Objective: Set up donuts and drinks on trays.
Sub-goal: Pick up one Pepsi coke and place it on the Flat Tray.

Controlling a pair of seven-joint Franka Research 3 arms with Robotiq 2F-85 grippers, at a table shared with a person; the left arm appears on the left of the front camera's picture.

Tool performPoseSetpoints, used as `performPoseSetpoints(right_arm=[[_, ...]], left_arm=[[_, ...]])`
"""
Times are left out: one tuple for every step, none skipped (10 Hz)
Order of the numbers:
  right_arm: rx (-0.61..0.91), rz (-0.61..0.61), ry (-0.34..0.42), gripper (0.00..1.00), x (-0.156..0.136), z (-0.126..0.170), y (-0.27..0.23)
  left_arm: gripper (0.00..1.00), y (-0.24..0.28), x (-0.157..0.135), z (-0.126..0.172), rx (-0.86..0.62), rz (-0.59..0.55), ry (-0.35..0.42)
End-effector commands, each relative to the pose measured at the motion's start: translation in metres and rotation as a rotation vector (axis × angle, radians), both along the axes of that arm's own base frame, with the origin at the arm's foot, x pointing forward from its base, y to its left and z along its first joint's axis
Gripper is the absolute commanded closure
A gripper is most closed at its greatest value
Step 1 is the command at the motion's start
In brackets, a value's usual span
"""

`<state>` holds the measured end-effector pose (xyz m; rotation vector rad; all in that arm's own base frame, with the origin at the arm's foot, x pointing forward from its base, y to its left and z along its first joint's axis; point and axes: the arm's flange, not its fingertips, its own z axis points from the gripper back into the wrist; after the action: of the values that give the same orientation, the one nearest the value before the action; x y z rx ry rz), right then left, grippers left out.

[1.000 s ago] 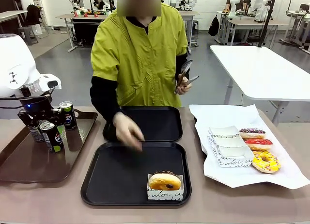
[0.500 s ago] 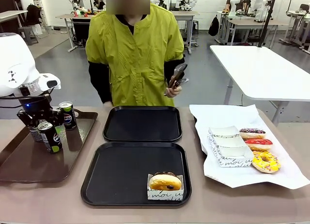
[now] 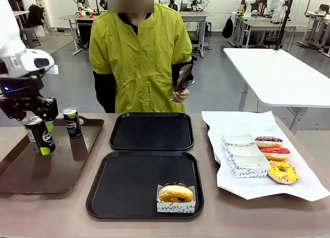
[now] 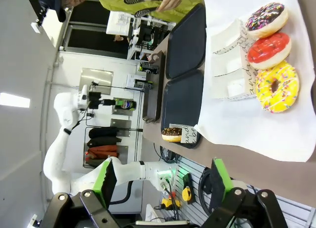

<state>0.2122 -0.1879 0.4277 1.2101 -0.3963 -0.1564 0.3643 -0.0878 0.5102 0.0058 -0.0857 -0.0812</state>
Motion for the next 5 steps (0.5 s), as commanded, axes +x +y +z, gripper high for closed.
performPoseSetpoints(right_arm=[[0.015,0.002,-0.02,0.0,0.001,0.0,-0.001],[0.015,0.002,-0.02,0.0,0.001,0.0,-0.001],[0.015,0.002,-0.02,0.0,0.001,0.0,-0.001],[0.015,0.002,-0.02,0.0,0.001,0.0,-0.001],[0.015,0.002,-0.02,0.0,0.001,0.0,-0.001]], left_arm=[[0.44,-0.003,-0.031,0.018,-0.014,-0.023,-0.014],[0.44,-0.001,-0.039,0.022,-0.025,-0.03,-0.023],[0.44,-0.004,-0.021,0.017,0.003,-0.014,-0.004],[0.44,-0.004,-0.021,0.017,0.003,-0.014,-0.004],[0.44,-0.004,-0.021,0.017,0.003,-0.014,-0.004]])
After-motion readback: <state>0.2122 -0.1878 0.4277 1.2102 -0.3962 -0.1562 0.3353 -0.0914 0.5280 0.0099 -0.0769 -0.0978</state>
